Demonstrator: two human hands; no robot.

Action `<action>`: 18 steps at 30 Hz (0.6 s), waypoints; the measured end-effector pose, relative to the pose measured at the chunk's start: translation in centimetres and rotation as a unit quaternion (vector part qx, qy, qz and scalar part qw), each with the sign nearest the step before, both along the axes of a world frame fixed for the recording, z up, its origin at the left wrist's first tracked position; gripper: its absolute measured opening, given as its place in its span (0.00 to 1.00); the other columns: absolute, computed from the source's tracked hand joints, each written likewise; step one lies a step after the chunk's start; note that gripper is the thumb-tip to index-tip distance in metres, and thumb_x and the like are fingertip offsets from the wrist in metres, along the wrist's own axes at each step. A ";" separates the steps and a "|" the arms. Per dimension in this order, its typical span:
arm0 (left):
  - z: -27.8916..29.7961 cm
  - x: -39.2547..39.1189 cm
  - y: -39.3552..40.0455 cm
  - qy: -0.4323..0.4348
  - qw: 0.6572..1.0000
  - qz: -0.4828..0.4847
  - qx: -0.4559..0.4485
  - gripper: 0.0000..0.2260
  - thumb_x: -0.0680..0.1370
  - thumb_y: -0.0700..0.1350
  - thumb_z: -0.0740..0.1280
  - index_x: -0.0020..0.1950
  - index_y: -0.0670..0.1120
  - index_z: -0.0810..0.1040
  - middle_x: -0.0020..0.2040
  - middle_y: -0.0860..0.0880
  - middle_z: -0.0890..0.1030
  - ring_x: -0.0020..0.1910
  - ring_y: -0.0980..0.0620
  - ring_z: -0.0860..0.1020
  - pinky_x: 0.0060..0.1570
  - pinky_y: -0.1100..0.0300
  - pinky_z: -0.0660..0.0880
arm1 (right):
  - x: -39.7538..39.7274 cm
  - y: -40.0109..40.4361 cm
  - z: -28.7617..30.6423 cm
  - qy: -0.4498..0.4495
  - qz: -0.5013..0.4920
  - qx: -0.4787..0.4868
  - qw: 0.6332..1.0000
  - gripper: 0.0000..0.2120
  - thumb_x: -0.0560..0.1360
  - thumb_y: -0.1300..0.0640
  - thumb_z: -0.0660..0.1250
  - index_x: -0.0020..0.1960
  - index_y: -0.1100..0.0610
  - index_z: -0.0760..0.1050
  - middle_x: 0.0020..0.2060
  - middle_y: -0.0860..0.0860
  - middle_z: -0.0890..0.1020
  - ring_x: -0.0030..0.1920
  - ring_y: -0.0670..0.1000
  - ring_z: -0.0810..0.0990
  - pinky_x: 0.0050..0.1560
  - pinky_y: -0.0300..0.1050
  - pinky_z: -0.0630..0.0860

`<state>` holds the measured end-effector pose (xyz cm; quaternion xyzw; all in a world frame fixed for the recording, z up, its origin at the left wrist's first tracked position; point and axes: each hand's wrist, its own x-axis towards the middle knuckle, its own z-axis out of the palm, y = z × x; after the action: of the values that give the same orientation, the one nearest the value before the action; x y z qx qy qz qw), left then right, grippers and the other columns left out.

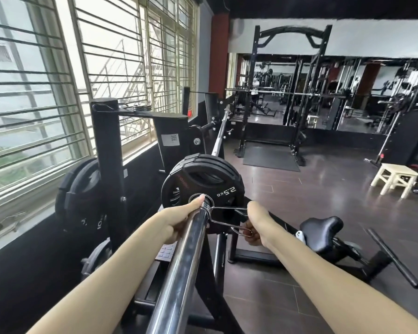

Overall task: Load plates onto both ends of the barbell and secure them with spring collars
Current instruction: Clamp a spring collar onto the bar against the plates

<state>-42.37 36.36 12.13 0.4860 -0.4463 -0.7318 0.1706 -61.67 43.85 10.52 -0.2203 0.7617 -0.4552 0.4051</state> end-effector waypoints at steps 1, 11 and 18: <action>0.2 -0.4 -0.4 0.003 1.000 0.000 0.007 0.26 0.66 0.61 0.77 0.56 0.45 0.82 0.64 0.42 0.81 0.47 0.49 0.81 0.62 0.53 0.77 | -0.2 -0.4 0.1 -0.002 -0.001 0.001 1.000 0.10 0.70 0.54 0.51 0.43 0.58 0.68 0.28 0.55 0.70 0.24 0.51 0.66 0.32 0.41 0.65; 0.0 -1.5 -1.5 0.014 1.000 0.012 0.013 0.29 0.62 0.62 0.77 0.55 0.44 0.81 0.56 0.42 0.83 0.38 0.49 0.82 0.36 0.57 0.83 | -0.9 -1.5 0.0 -0.002 0.004 0.011 1.000 0.15 0.72 0.50 0.51 0.45 0.59 0.72 0.28 0.56 0.75 0.25 0.52 0.70 0.36 0.43 0.70; -1.0 -1.2 -1.7 0.024 1.000 0.004 0.007 0.40 0.58 0.63 0.79 0.58 0.34 0.81 0.51 0.38 0.85 0.48 0.41 0.85 0.50 0.47 0.82 | -0.7 -1.3 0.3 -0.024 -0.005 0.009 1.000 0.14 0.73 0.50 0.51 0.45 0.57 0.70 0.31 0.56 0.73 0.25 0.52 0.68 0.35 0.43 0.69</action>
<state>-43.60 34.65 11.14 0.4713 -0.4354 -0.7455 0.1805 -62.39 42.53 10.81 -0.2017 0.7570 -0.4551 0.4233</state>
